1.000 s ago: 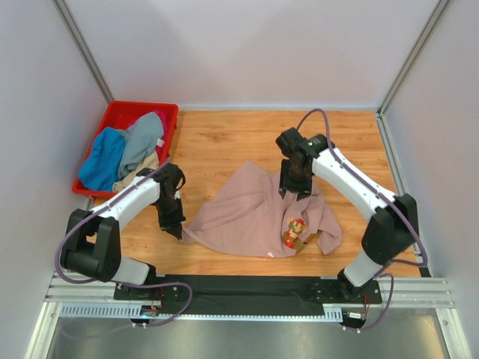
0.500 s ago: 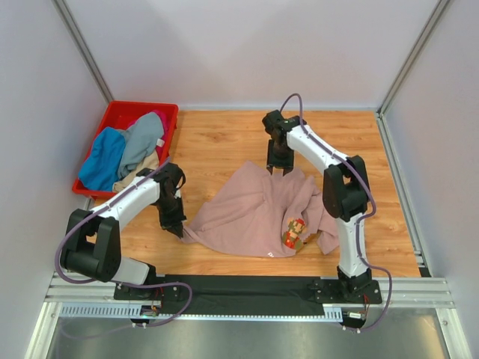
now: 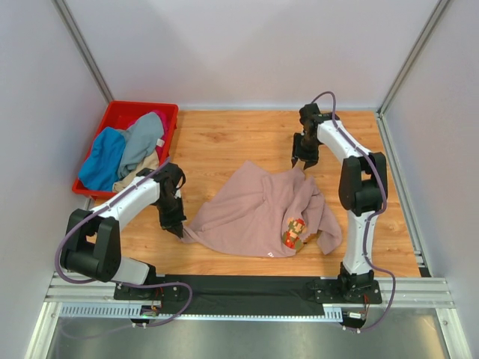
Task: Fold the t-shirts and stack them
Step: Flatten the tshirt out
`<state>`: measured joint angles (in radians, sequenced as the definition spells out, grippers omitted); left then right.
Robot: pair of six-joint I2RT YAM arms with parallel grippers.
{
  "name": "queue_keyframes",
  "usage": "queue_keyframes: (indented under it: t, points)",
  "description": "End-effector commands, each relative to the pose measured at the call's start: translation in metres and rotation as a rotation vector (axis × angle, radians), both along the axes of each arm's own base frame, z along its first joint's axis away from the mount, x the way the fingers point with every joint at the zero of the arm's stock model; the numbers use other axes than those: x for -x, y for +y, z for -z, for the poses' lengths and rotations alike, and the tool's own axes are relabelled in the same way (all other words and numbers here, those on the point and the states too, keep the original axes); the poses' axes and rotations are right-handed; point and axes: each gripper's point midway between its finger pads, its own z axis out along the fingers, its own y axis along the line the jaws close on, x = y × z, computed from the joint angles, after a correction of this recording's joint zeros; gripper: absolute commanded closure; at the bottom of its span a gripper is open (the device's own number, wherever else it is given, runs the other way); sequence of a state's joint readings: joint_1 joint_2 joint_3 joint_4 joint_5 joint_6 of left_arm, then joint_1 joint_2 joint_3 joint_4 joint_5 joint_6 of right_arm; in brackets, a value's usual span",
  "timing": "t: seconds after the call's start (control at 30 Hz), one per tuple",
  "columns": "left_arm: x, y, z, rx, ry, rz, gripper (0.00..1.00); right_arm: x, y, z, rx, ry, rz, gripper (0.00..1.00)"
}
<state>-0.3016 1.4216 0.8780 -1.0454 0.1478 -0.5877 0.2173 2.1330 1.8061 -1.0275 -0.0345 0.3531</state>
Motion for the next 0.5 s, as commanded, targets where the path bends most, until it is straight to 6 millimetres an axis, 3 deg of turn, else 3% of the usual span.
queue_keyframes:
  t: [0.0,0.2,0.47]
  points:
    - [-0.006,-0.003,-0.006,0.019,-0.032,0.017,1.00,-0.016,0.007,0.000,-0.048,-0.072,-0.115,0.53]
    - [-0.004,-0.003,-0.005,0.019,-0.026,0.014,1.00,-0.027,-0.007,0.026,-0.056,-0.044,-0.112,0.52]
    - [-0.004,-0.003,-0.006,0.016,-0.033,0.008,1.00,-0.019,-0.010,0.051,-0.065,0.009,-0.160,0.53]
